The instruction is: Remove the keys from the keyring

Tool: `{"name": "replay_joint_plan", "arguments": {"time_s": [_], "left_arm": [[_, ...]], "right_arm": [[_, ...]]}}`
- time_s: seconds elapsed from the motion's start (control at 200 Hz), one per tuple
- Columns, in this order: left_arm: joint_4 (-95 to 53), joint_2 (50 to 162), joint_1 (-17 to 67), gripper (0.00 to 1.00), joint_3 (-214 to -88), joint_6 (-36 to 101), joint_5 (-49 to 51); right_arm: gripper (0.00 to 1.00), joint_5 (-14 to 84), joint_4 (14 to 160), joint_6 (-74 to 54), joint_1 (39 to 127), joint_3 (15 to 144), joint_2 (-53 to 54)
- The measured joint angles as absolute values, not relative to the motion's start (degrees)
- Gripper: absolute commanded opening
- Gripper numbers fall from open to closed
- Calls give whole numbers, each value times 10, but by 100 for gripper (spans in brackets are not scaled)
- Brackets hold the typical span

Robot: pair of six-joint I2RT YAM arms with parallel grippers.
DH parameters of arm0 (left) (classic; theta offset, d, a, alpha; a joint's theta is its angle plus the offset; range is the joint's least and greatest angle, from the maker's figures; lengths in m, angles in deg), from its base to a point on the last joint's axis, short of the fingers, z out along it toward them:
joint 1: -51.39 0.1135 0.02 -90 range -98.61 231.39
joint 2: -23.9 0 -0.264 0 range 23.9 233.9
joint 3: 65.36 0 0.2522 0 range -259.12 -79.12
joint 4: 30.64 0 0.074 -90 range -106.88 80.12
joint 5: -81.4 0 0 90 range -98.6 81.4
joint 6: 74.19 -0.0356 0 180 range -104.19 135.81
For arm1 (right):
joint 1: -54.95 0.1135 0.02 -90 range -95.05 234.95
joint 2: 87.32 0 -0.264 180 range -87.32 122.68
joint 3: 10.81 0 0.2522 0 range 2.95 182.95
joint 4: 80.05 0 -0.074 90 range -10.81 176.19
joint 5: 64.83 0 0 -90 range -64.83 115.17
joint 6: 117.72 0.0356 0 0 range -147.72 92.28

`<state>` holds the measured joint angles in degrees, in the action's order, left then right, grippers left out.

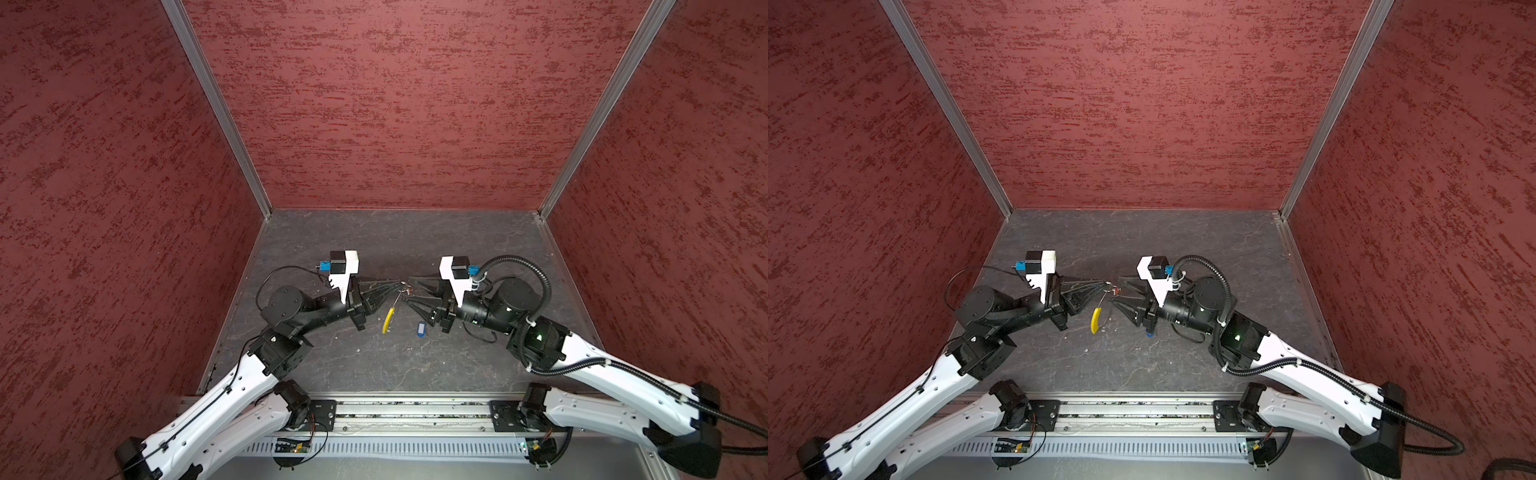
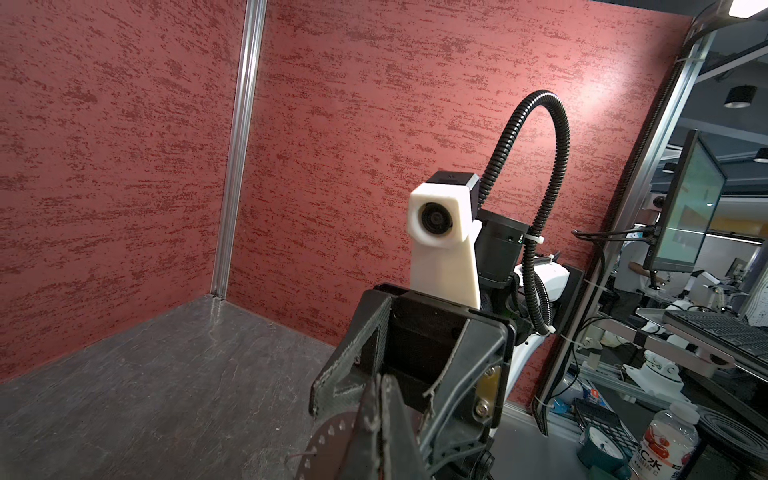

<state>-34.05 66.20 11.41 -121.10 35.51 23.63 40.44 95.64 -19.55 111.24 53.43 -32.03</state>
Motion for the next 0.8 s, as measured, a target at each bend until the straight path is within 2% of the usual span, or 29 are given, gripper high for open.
{"name": "replay_joint_plan", "arguments": {"time_s": [0.441, 0.621, 0.766, 0.801], "left_arm": [[-340, 659, 113, 0, -1211, 358, 219], [-340, 659, 112, 0, -1211, 362, 212], [-338, 659, 112, 0, -1211, 366, 207], [-337, 659, 112, 0, -1211, 367, 205]], "right_arm": [[29, 383, 938, -208, 1123, 534, -320], [17, 372, 934, -216, 1128, 534, -320], [0, 359, 932, -225, 1133, 535, -320], [0, 356, 931, -224, 1134, 536, -320]]}}
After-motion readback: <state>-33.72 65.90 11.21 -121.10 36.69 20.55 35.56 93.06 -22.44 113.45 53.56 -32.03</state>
